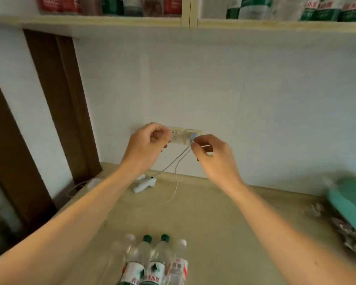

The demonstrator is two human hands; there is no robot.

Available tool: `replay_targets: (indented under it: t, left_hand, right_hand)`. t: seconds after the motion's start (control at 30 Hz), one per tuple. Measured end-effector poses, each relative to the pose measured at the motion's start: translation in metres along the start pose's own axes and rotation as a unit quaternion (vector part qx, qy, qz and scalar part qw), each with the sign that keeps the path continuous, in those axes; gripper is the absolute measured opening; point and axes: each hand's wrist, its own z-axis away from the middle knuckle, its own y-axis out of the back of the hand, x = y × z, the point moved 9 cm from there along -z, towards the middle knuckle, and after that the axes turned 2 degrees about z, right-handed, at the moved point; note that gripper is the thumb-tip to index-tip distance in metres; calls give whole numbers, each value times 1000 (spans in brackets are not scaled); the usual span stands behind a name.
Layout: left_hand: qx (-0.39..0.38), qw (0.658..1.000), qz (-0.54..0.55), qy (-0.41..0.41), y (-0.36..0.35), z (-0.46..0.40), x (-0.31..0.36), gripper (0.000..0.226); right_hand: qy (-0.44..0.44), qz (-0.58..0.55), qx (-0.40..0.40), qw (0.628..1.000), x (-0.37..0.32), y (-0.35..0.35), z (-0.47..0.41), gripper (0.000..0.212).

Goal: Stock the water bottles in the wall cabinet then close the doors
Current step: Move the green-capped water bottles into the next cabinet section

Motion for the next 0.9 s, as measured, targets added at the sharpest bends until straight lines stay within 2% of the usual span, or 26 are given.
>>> replay_targets:
  t: [0.17,0.3,0.4,0.5,0.6,0.7,0.9]
  left_hand:
    - [-61,992,-48,95,-13,55,-104,12]
    - [-101,976,-84,176,-15,111,-189,12]
    - [-202,941,-161,217,-30,156,-244,36]
    - [-307,894,-274,179,-50,187,-279,72]
    - [-361,848,-365,134,-61,206,-307,88]
    - [-380,838,-372,121,-67,213,-325,94]
    - [-375,802,-464,24,-87,213,-309,108]
  right_hand:
    - [-119,70,-85,987,95,-65,61,21]
    - [-221,87,-174,956,165,-111,135,33]
    - [-299,90,-209,927,204,-132,181,39]
    - [-361,95,-212,903,228,-141,209,48]
    - [-406,95,-201,886,241,-144,228,63]
    - [-447,74,-203,868,252,-148,243,82]
    - [-468,70,-191,860,262,-149,253,70]
